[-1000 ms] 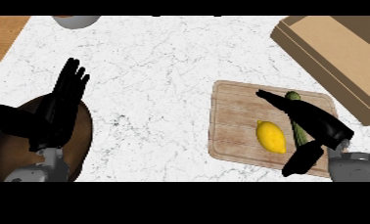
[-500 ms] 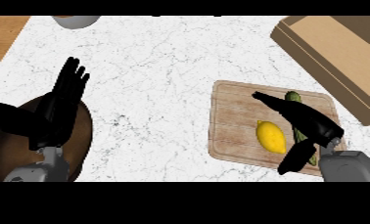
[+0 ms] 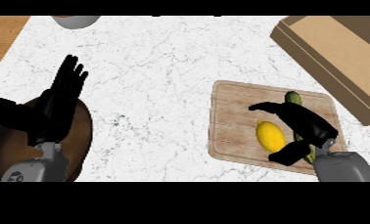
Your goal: Pick the lemon from the cutting board and place it in the cardboard box
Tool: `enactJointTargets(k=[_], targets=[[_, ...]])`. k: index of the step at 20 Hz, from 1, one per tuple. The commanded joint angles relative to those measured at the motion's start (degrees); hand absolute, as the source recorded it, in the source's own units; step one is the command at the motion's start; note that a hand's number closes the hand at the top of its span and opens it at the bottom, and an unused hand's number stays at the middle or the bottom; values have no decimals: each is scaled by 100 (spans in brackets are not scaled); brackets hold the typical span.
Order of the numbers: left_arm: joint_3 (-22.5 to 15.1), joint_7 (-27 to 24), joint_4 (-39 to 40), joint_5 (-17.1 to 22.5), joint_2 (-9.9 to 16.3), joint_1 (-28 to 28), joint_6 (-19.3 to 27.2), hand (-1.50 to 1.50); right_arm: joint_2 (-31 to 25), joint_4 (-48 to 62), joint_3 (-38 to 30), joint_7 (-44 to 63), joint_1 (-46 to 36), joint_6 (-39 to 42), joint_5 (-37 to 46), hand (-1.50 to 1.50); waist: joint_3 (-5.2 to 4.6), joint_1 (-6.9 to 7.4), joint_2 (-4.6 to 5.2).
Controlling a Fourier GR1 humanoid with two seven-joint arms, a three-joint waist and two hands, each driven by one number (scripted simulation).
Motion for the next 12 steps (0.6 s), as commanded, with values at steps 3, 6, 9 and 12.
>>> enactJointTargets(k=[3,6,9,12], targets=[[28,242,-203,39,31,-6,-31,0,97,-422,457,-261,118,-303,483,150,0,1,-4],[-112,-192,420,-333,-203,-392,247,0,-111,255,323,-824,-197,-685,772,150,0,-5,5],[168,44,216,-19,97,-244,-106,0,-34,549,189,-1008,-411,-837,843,150,0,10,5],[100,359,-382,112,79,67,-145,0,-23,127,132,-1050,-155,-1236,970,150,1,15,-3]])
